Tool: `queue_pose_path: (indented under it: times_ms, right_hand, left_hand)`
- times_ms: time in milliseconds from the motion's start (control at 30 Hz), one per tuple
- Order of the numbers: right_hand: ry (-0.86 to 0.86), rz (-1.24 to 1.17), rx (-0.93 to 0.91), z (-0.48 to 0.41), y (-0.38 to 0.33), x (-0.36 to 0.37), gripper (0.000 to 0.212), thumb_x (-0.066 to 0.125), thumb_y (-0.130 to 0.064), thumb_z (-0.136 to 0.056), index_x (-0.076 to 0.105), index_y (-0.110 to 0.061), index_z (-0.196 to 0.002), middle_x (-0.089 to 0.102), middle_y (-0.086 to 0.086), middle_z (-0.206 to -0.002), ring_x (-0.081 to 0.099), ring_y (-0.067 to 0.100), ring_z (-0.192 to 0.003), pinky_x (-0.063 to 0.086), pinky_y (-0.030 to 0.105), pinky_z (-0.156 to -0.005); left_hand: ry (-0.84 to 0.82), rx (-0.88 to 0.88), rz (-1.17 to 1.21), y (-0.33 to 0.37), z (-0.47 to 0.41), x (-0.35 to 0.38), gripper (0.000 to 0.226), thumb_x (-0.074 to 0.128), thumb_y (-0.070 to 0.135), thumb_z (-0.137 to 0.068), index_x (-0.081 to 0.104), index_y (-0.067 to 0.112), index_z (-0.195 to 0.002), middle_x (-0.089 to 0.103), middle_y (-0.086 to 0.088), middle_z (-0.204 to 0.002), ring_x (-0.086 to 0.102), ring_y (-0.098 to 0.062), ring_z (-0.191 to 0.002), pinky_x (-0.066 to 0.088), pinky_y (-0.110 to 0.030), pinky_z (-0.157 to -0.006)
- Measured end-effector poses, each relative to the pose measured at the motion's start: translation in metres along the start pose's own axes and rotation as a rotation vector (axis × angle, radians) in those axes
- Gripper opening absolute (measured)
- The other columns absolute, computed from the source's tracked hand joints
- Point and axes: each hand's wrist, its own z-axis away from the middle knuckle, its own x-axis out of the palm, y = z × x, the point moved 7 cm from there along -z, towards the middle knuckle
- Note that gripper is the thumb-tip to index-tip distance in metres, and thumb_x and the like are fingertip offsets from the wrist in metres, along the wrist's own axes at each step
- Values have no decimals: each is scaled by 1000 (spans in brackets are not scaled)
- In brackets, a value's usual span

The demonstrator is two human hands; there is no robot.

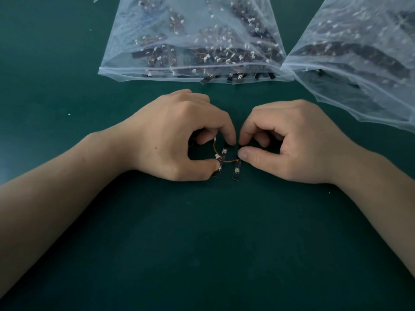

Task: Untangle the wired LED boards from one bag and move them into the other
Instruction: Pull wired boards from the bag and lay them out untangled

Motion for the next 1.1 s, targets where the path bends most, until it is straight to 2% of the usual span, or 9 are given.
queue_pose_path:
  times_ms: [100, 167, 233, 300, 467, 567, 667, 967, 1100]
  right_hand:
    - [-1, 3, 1, 0, 0, 0, 14, 69, -47, -85, 69, -33, -88, 55, -14, -71, 56, 12, -69, 41, 28, -61]
    - [0, 2, 6, 0, 1, 0, 14, 69, -47, -85, 69, -33, -88, 56, -14, -71, 56, 12, -69, 41, 29, -61]
    - [3, -1, 7, 0, 1, 0, 15, 69, -48, -84, 69, -33, -89, 56, -14, -70, 56, 12, -68, 39, 27, -60]
    - [5, -3, 2, 1, 1, 0, 15, 69, -47, -85, 70, -33, -90, 55, -14, -71, 56, 11, -68, 40, 28, -60]
    - [-11, 24, -60, 1, -5, 3, 17, 68, -36, -90, 75, -30, -105, 53, -13, -72, 52, 9, -68, 47, 37, -62]
    - [-11, 46, -95, 1, -8, 4, 16, 67, -31, -93, 77, -28, -104, 53, -13, -73, 51, 9, -69, 47, 39, -62]
    - [-5, 55, -115, 1, -10, 4, 17, 66, -29, -94, 78, -27, -105, 54, -12, -74, 52, 11, -70, 48, 38, -62]
    - [-38, 51, -198, 3, -25, 14, 16, 67, -23, -95, 79, -25, -106, 57, -11, -76, 54, 13, -70, 51, 41, -72]
    - [-37, 32, -171, 3, -25, 13, 16, 69, -26, -92, 75, -24, -107, 54, -13, -73, 51, 10, -68, 50, 40, -72]
  left_hand:
    - [19, 11, 91, -3, 1, -6, 42, 66, 40, -80, 71, 24, -119, 49, 9, -69, 50, -16, -64, 44, -38, -67]
    - [151, -36, 282, -11, 3, -17, 41, 60, 28, -86, 69, 15, -124, 49, 5, -68, 45, -13, -58, 38, -28, -60]
    - [345, -150, 348, -25, 7, -28, 33, 55, 11, -88, 70, 10, -117, 50, -1, -67, 42, -13, -57, 34, -26, -60]
    - [431, -245, 317, -35, 8, -30, 31, 52, 5, -86, 73, 11, -108, 52, -3, -68, 43, -15, -59, 35, -28, -60]
    - [276, -267, 85, -29, 2, -20, 29, 54, 17, -76, 79, 23, -91, 67, 7, -69, 58, -13, -63, 48, -32, -61]
    - [181, -221, 51, -23, 1, -15, 27, 57, 20, -72, 76, 25, -91, 64, 7, -67, 60, -14, -66, 50, -37, -64]
    - [110, -174, 48, -20, 1, -14, 26, 60, 19, -70, 76, 24, -90, 63, 6, -64, 61, -17, -68, 49, -35, -65]
    - [135, -185, 155, -18, 3, -17, 24, 62, 12, -70, 81, 21, -80, 69, 4, -59, 63, -18, -55, 42, -18, -51]
    - [179, -189, 223, -20, 3, -20, 30, 61, 5, -70, 78, 14, -93, 64, 2, -58, 55, -13, -52, 38, -14, -54]
